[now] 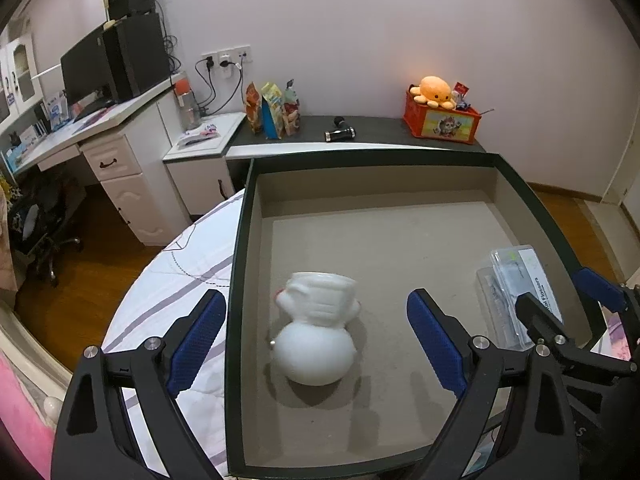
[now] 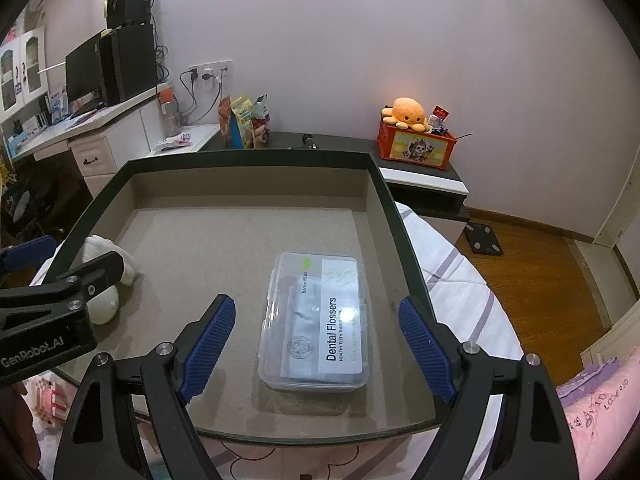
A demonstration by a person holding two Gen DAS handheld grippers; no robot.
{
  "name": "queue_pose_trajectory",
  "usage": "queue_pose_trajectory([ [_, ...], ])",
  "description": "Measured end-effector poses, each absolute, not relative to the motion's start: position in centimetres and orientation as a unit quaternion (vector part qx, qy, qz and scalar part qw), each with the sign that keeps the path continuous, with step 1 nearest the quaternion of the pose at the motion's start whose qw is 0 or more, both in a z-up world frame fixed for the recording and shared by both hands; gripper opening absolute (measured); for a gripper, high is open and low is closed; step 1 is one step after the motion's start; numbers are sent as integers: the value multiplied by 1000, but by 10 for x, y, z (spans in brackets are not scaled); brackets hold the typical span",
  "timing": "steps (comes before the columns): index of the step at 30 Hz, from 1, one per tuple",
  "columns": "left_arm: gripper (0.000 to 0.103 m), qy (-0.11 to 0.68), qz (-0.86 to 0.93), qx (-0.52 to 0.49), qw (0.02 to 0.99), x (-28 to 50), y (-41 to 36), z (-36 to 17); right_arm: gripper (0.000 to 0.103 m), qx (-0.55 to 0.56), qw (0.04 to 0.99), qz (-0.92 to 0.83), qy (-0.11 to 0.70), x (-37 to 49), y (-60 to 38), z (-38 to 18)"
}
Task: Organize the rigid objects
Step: 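Withdraw both tools from the pink box back over the bed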
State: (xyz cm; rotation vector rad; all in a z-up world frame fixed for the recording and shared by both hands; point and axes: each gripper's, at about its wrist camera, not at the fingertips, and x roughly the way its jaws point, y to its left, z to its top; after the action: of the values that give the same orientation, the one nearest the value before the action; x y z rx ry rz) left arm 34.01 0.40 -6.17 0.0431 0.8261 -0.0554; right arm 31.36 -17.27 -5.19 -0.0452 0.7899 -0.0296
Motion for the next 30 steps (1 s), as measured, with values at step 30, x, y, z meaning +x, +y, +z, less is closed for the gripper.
queue_pose_trajectory([
  [30, 102, 226, -35, 16, 973, 101, 14, 49, 88, -46, 980, -3, 194, 76, -160, 74],
])
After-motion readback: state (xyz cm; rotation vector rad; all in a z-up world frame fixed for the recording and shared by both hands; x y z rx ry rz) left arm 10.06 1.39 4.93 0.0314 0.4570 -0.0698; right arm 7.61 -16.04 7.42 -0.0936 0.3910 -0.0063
